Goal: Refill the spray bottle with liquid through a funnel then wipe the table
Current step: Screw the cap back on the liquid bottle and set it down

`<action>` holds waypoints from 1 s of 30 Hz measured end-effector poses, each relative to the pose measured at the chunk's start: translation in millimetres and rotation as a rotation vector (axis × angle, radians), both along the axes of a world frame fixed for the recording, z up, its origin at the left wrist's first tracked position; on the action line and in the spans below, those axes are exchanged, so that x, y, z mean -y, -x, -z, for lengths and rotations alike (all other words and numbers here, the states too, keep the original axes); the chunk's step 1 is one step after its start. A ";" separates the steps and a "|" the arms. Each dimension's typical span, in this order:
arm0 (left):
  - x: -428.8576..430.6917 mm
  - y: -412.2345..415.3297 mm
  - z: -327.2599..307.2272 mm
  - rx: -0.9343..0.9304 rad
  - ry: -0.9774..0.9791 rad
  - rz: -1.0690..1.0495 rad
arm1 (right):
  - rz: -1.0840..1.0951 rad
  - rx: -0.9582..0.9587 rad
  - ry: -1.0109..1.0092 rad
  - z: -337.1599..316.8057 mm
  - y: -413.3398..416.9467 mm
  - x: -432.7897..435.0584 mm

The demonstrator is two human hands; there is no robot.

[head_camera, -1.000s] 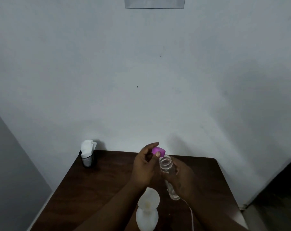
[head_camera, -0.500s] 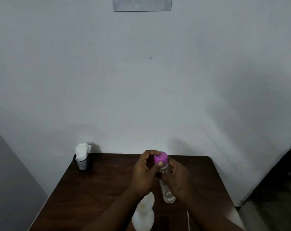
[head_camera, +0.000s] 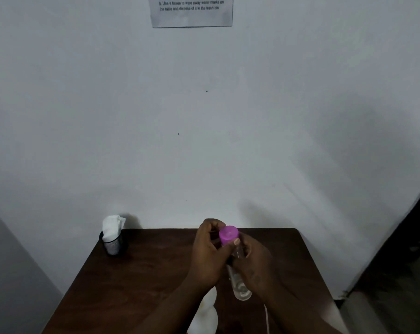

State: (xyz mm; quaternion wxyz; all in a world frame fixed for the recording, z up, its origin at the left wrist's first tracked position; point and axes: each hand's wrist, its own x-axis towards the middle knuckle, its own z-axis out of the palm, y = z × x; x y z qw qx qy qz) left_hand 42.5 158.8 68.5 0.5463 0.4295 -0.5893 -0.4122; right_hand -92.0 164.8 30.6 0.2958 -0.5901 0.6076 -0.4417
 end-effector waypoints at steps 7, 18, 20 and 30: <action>-7.6 9.0 -4.9 -0.044 -0.038 0.058 | 0.049 0.067 -0.013 -6.1 3.1 -6.0; -11.4 17.3 -6.5 -0.064 -0.100 0.039 | -0.024 0.029 0.022 -15.8 16.0 -14.2; -13.3 17.1 -6.6 -0.062 -0.119 0.057 | -0.013 0.044 0.025 -14.7 12.5 -14.8; -18.3 22.9 -5.8 -0.049 -0.079 -0.019 | 0.022 0.061 0.046 -18.2 4.3 -19.3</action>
